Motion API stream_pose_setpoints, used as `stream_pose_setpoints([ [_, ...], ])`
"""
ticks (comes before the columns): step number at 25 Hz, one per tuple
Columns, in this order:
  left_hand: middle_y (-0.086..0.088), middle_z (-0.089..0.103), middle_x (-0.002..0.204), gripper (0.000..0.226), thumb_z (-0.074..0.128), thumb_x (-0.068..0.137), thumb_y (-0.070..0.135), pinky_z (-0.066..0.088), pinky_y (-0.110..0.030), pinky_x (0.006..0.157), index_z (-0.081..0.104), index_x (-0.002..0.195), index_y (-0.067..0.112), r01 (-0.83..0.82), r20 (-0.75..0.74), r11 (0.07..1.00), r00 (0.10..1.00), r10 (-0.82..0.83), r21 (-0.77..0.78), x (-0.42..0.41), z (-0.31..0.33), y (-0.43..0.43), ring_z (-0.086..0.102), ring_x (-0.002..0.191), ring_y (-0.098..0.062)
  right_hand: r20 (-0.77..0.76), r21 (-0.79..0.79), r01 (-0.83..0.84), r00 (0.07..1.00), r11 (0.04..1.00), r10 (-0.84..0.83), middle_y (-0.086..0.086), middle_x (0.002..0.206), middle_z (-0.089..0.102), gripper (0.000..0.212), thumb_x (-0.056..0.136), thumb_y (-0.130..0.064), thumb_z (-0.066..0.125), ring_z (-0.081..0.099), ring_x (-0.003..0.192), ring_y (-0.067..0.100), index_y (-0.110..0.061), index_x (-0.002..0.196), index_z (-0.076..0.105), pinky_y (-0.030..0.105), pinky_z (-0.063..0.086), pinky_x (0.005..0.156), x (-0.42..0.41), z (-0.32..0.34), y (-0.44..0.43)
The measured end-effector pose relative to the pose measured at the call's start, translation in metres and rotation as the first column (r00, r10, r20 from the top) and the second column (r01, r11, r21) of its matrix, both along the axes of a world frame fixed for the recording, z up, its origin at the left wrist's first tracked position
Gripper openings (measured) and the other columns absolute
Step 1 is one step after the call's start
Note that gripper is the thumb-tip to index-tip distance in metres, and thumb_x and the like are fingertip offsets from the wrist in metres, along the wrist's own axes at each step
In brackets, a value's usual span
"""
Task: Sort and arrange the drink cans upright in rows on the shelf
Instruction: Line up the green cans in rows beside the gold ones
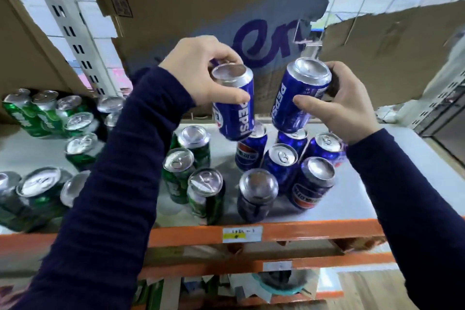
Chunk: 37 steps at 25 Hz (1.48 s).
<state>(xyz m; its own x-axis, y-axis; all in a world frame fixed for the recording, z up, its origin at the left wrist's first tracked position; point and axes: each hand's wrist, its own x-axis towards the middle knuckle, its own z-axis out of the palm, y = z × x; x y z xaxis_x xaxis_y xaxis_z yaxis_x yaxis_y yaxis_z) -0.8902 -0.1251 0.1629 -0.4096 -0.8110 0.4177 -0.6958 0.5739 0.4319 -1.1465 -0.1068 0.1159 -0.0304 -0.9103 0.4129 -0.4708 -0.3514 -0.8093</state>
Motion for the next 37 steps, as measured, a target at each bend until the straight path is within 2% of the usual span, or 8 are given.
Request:
stream_pose_setpoints([
  [5,-0.001,0.058,0.097,0.057,0.078,0.057,0.054,0.038,-0.025,0.077,0.068,0.103,0.021,-0.096,-0.022,0.994,0.995,0.095,-0.05,-0.059,-0.021,-0.041,0.052,0.088,-0.014,0.046,-0.016,0.048,0.998,0.999,-0.047,-0.009,0.092,0.063,0.051,0.063,-0.024,0.076,0.057,0.078,0.004,-0.018,0.107,0.05,0.023,0.049,0.073,-0.047,0.001,-0.023],
  [10,-0.003,0.057,0.106,0.066,0.08,0.058,0.055,0.036,-0.025,0.078,0.065,0.111,0.019,-0.094,0.114,0.99,0.99,0.082,0.106,-0.094,-0.046,-0.085,0.054,0.098,-0.02,-0.071,0.02,0.036,0.997,0.999,-0.034,-0.01,0.104,0.064,0.061,0.068,-0.018,0.076,0.061,0.091,0.007,-0.022,0.123,0.05,0.026,0.051,0.083,-0.068,-0.005,-0.05],
  [17,-0.005,0.054,0.118,0.063,0.081,0.065,0.042,0.043,-0.032,0.094,0.061,0.119,0.017,-0.043,0.333,0.945,0.94,-0.072,0.325,-0.111,-0.102,-0.109,0.051,0.11,-0.022,-0.267,0.295,-0.009,0.959,0.956,0.092,0.0,0.113,0.061,0.071,0.064,-0.025,0.086,0.059,0.097,0.016,-0.019,0.124,0.049,0.026,0.05,0.079,-0.083,-0.039,-0.089],
  [21,-0.001,0.051,0.122,0.065,0.08,0.067,0.044,0.041,-0.031,0.097,0.057,0.123,0.02,-0.049,0.297,0.928,0.952,-0.068,0.37,-0.105,-0.106,-0.113,0.049,0.113,-0.019,-0.381,0.422,-0.018,0.904,0.906,0.195,0.0,0.115,0.059,0.066,0.072,-0.031,0.08,0.058,0.1,0.019,-0.015,0.127,0.049,0.029,0.05,0.083,-0.084,-0.054,-0.096],
  [24,-0.002,0.051,0.124,0.062,0.076,0.073,0.042,0.038,-0.027,0.095,0.056,0.127,0.018,-0.038,0.258,0.923,0.964,-0.067,0.384,-0.103,-0.106,-0.113,0.048,0.116,-0.019,-0.446,0.467,-0.063,0.845,0.882,0.296,0.002,0.114,0.064,0.042,0.086,-0.033,0.066,0.061,0.099,0.02,-0.015,0.123,0.058,0.031,0.048,0.085,-0.083,-0.052,-0.099],
  [28,-0.004,0.052,0.129,0.062,0.071,0.077,0.044,0.037,-0.027,0.095,0.054,0.13,0.017,-0.079,0.314,0.926,0.948,-0.045,0.37,-0.105,-0.103,-0.11,0.049,0.118,-0.021,-0.566,0.448,-0.024,0.767,0.894,0.304,0.007,0.117,0.065,0.035,0.096,-0.031,0.05,0.058,0.102,0.021,-0.012,0.124,0.06,0.029,0.043,0.088,-0.077,-0.05,-0.093],
  [33,-0.008,0.055,0.13,0.045,0.052,0.093,0.04,0.041,-0.035,0.099,0.055,0.128,0.013,-0.167,0.414,0.957,0.909,0.057,0.236,-0.096,-0.082,-0.083,0.051,0.118,-0.025,-0.631,0.275,-0.064,0.741,0.959,0.23,0.013,0.12,0.064,0.035,0.096,-0.023,0.049,0.057,0.111,0.028,-0.004,0.123,0.06,0.03,0.042,0.092,-0.047,-0.031,-0.075],
  [37,-0.006,0.06,0.12,0.037,0.045,0.095,0.039,0.043,-0.041,0.095,0.06,0.122,0.017,-0.315,0.282,0.948,0.915,0.288,0.053,-0.039,-0.073,-0.03,0.054,0.11,-0.025,-0.57,0.148,-0.242,0.772,0.959,0.283,0.005,0.124,0.063,0.036,0.093,-0.025,0.056,0.056,0.113,0.019,-0.012,0.126,0.059,0.029,0.041,0.098,0.009,-0.016,-0.056],
])
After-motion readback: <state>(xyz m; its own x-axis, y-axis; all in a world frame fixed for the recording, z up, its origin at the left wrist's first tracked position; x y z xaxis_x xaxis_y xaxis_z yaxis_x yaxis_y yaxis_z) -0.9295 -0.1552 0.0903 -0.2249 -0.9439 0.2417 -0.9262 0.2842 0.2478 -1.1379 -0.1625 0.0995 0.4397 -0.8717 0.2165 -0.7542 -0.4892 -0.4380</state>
